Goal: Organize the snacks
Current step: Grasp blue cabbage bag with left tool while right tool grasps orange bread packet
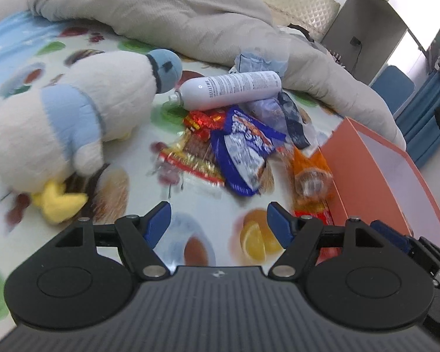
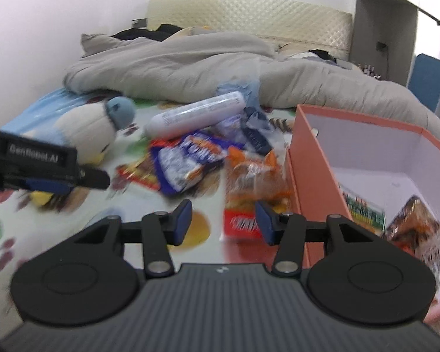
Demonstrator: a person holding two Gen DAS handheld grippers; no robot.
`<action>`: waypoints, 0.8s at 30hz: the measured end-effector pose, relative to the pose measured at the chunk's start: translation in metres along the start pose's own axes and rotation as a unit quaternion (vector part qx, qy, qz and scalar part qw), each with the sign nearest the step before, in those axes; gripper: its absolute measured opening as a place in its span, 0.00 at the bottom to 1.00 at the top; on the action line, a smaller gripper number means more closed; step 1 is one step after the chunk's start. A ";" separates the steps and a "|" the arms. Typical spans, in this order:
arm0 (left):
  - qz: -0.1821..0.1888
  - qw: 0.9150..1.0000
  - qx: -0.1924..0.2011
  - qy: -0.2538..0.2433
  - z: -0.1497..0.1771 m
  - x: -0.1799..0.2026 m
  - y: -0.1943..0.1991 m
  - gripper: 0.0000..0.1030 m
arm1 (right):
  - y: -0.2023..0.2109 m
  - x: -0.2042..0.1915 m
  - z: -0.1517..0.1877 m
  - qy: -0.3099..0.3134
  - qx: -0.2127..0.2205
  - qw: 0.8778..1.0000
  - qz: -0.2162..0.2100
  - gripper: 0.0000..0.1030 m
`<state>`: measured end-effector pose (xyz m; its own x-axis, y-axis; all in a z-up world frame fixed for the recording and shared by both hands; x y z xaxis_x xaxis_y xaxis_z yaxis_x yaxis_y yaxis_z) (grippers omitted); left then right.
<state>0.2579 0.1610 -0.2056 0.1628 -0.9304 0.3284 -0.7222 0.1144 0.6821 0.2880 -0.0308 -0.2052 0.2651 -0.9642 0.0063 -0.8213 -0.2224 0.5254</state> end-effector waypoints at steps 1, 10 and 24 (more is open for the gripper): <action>0.004 1.000 0.000 0.005 -0.005 -0.001 -0.009 0.74 | -0.009 0.001 -0.004 0.000 0.001 1.000 0.011 0.49; 0.040 0.997 0.021 0.057 -0.047 -0.017 -0.064 0.73 | -0.066 0.001 -0.017 0.038 -0.014 0.998 0.044 0.49; 0.049 0.997 -0.011 0.053 -0.054 -0.015 -0.108 0.73 | -0.094 0.001 -0.021 0.078 -0.016 0.994 0.079 0.49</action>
<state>0.3694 0.1814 -0.2487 0.1630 -0.8729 0.4599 -0.7227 0.2117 0.6579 0.3763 -0.0083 -0.2365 0.2099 -0.9524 0.2211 -0.8435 -0.0621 0.5336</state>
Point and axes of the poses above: each gripper's, at about its wrist camera, not at the fingertips, and y roughly against the way its jaws point, x to its right, z to its underside, the point moved 3 cm from there along -y, roughly the way its jaws point, and after that the axes turned 3 degrees about -y, right-handed, at the moved point
